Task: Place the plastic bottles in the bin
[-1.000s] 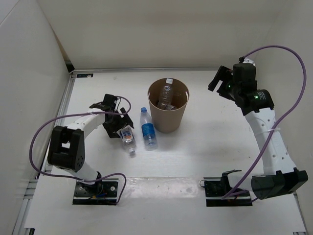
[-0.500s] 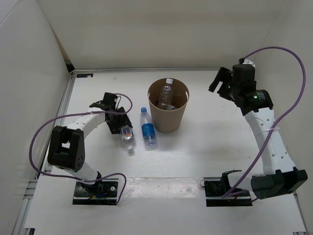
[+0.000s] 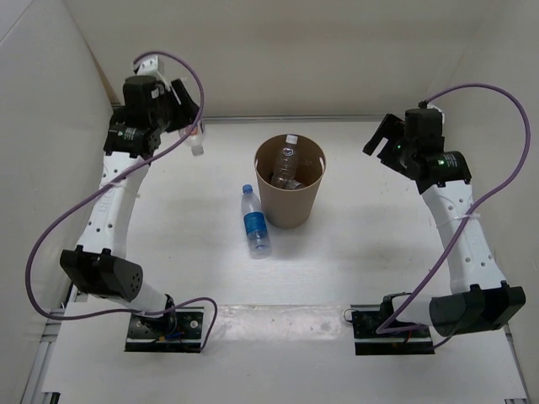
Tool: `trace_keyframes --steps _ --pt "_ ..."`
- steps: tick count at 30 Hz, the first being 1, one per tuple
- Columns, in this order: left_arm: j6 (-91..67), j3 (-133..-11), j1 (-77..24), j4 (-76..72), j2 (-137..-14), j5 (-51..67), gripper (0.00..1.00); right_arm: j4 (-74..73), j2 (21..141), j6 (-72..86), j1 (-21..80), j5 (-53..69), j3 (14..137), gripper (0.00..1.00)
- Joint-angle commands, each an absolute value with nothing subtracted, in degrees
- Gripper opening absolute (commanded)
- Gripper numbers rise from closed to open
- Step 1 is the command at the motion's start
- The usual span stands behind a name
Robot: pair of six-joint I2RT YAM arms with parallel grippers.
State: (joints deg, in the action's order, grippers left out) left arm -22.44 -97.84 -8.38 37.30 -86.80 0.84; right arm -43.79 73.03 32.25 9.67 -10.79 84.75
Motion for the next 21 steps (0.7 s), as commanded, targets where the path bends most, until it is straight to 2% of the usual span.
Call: trace_keyframes --steps 1,8,16,21 --pt "-21.5 -108.4 -9.3 35.0 -88.3 4.3 0.53 -43.9 73.2 34.1 8.6 -8.9 86.2 0.90" --pt "-16.1 -117.8 -18.0 30.0 -94.0 11.5 0.59 -44.0 73.0 35.6 5.9 -6.4 85.8 0.90" --pt "-17.7 -112.8 -28.3 27.9 -94.9 12.6 0.59 -44.5 72.5 36.3 4.1 -4.4 84.9 0.90" --pt "-20.1 -109.0 -30.5 25.8 -95.7 13.6 0.60 -44.6 72.3 36.5 3.9 -3.8 84.6 0.90"
